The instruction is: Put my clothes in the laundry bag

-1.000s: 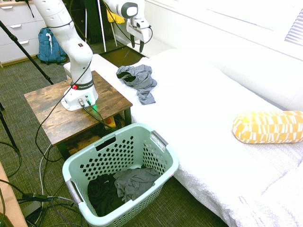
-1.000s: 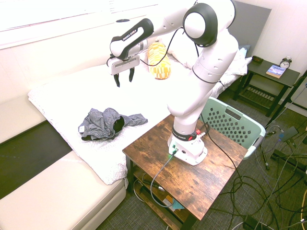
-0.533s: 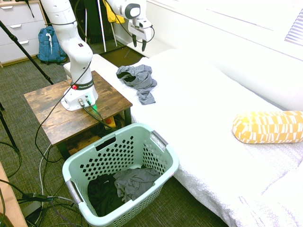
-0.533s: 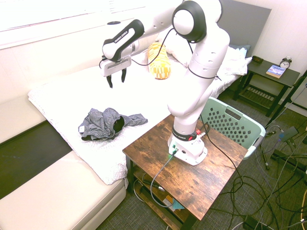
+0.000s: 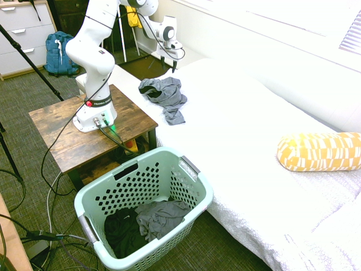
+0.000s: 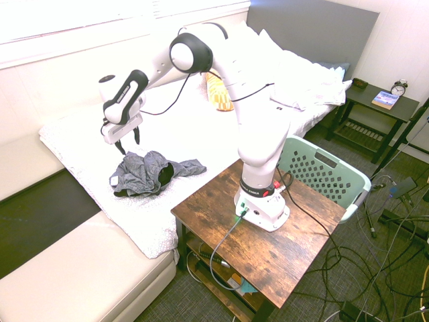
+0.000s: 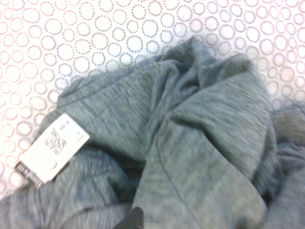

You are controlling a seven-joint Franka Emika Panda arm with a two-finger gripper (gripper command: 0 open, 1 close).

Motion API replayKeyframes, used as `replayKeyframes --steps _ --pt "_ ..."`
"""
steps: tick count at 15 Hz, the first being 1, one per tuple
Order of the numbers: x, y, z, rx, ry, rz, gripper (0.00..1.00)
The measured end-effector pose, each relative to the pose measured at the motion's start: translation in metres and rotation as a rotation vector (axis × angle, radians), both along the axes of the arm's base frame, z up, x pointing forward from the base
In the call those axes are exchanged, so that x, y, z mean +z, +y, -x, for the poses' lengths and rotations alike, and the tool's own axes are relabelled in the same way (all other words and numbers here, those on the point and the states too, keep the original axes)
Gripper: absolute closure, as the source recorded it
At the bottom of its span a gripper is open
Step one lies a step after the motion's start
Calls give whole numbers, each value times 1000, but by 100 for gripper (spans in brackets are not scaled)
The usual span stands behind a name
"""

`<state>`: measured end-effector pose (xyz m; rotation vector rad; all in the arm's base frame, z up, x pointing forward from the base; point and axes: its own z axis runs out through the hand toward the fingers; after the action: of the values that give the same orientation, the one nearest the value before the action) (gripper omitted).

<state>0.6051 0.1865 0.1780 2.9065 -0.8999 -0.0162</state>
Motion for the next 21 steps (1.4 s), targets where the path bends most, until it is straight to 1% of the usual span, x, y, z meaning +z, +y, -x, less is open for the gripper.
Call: replayKeyframes --steps 2,4,6,9,10,13,16,21 --pt "-51 19 -12 17 4 66 0" --pt "-92 30 -15 26 11 113 0" --pt "-113 35 -16 29 5 179 0" --pt "-132 36 -1 4 60 287 0" --pt "-137 37 6 -9 83 312 100" --pt "-151 31 25 -51 118 345 100" --pt "-161 23 40 -79 116 351 100" --pt "-152 6 66 -103 117 371 100"
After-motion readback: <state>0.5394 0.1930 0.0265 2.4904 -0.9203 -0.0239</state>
